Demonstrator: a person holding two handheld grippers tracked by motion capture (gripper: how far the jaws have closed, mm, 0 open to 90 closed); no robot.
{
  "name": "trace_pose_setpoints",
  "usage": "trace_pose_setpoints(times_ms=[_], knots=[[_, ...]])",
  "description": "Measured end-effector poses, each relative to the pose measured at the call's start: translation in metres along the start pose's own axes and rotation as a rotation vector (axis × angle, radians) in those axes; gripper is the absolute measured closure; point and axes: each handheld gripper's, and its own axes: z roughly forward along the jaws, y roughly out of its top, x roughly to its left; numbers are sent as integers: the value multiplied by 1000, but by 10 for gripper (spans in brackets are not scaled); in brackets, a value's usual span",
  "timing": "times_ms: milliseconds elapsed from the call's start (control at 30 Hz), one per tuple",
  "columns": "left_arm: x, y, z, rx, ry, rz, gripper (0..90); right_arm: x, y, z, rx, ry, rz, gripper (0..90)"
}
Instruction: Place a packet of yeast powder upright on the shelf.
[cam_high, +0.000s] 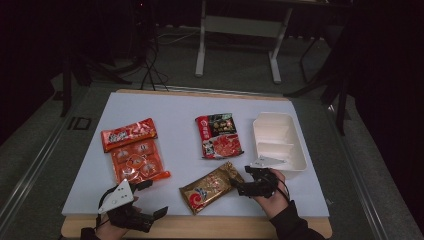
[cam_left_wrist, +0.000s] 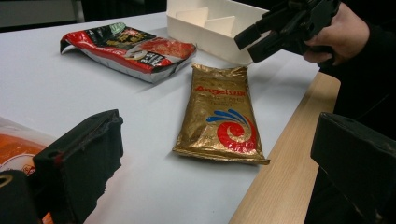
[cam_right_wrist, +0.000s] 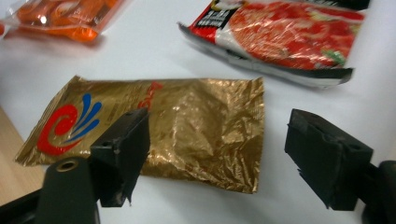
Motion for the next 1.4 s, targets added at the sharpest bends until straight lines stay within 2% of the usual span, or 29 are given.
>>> trace_pose_setpoints(times_ms=[233, 300, 367, 400, 433, 500, 567, 633, 800, 1000, 1067, 1133, 1167, 1300, 1400], knots=[[0, 0, 1, 4, -3, 1, 26, 1, -5, 9, 34, -25, -27, 230], [0, 0, 1, 6, -3, 3, 26, -2, -7, 11, 45, -10, -9, 233], [-1, 0, 1, 6, -4, 4, 26, -4, -9, 13, 51, -20, -7, 237], [0, 0, 1, 7, -4, 4, 26, -8, -10, 15, 57, -19, 14, 241], [0, 0, 1, 8, -4, 4, 26, -8, -10, 15, 57, -19, 14, 241], [0, 0, 2, 11, -6, 4, 26, -14, -12, 17, 59, -10, 48, 283], [-1, 0, 2, 13, -7, 5, 26, -17, -13, 20, 69, -1, 60, 284], [-1, 0, 2, 14, -8, 6, 26, -17, -14, 21, 74, 0, 63, 297], [-1, -1, 2, 18, -8, 9, 26, -16, -16, 26, 101, 37, 74, 363], [-1, -1, 3, 25, -10, 14, 26, -15, -18, 29, 120, 42, 91, 410], [-2, -1, 3, 26, -9, 16, 26, -12, -19, 30, 132, 25, 73, 425], [-2, -1, 3, 27, -9, 15, 26, -10, -20, 31, 138, 32, 74, 518], [-2, -1, 3, 27, -9, 15, 26, -4, -20, 32, 156, 10, 32, 533], [-2, -1, 3, 29, -11, 14, 26, 0, -19, 33, 167, -27, 11, 572], [-2, -1, 3, 31, -11, 15, 26, -3, -20, 33, 160, -43, 8, 705]])
